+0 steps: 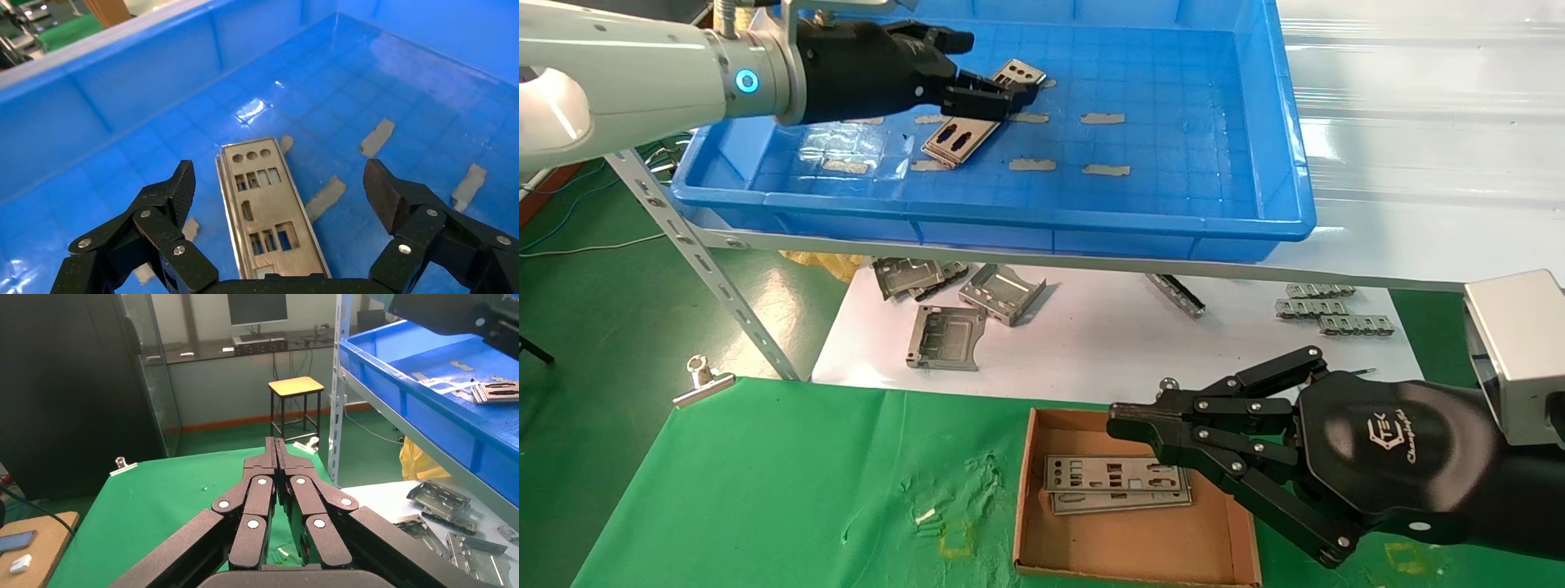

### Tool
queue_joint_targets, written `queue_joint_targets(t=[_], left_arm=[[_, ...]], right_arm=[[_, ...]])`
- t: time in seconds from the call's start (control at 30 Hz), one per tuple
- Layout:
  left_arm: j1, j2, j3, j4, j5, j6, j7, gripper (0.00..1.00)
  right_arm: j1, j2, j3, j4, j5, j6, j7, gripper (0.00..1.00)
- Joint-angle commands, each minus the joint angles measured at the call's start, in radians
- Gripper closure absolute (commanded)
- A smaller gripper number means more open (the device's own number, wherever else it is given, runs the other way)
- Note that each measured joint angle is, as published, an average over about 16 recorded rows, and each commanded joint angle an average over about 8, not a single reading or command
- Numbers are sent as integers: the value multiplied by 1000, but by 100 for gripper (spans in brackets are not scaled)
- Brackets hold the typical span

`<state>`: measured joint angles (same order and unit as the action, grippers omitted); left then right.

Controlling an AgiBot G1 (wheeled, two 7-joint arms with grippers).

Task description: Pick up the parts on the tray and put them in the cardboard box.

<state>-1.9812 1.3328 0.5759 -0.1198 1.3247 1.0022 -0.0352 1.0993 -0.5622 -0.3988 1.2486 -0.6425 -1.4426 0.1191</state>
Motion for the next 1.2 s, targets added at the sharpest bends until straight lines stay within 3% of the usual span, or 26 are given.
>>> queue_joint_targets(t=[0.03, 0.17, 0.23, 0.3, 0.47, 0.53, 1.2], left_arm=[[-6, 10, 4, 20, 5, -2, 0, 0], [-3, 16, 9, 30, 5, -9, -12, 0], [0, 18, 12, 29, 6, -16, -18, 8], [4, 19, 15, 26, 6, -24, -24, 27], [13, 21, 24, 15, 5, -41, -37, 88], [16, 21, 27, 10, 4, -46, -42, 98], [48, 22, 55, -34, -31, -104, -61, 100]], right_arm=[[0, 0, 0, 0, 0, 0, 0, 0], [0, 0, 0, 0, 0, 0, 0, 0], [0, 0, 0, 0, 0, 0, 0, 0], [0, 0, 0, 0, 0, 0, 0, 0], [0, 0, 0, 0, 0, 0, 0, 0], [0, 0, 0, 0, 0, 0, 0, 0], [0, 0, 0, 0, 0, 0, 0, 0]])
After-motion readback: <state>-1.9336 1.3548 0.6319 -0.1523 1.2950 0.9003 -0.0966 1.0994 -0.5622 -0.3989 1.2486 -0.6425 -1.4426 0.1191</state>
